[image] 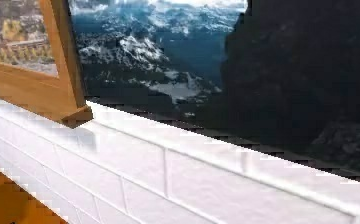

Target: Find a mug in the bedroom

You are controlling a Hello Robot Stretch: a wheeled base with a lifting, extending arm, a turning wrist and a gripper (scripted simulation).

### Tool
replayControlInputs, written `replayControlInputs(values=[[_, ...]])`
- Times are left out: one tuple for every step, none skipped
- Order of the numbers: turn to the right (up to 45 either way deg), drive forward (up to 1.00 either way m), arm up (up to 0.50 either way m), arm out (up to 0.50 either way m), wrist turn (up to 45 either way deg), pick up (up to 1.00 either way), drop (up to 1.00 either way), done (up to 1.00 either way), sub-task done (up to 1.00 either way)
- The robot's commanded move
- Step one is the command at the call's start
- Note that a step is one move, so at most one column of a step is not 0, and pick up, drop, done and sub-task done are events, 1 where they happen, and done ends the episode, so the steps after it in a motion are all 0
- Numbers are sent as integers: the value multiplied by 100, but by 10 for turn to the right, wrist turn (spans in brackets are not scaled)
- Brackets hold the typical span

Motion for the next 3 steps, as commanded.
replayControlInputs(values=[[-450,0,0,0,0,0,0,0,0],[-450,0,0,0,0,0,0,0,0],[-450,0,0,0,0,0,0,0,0]])
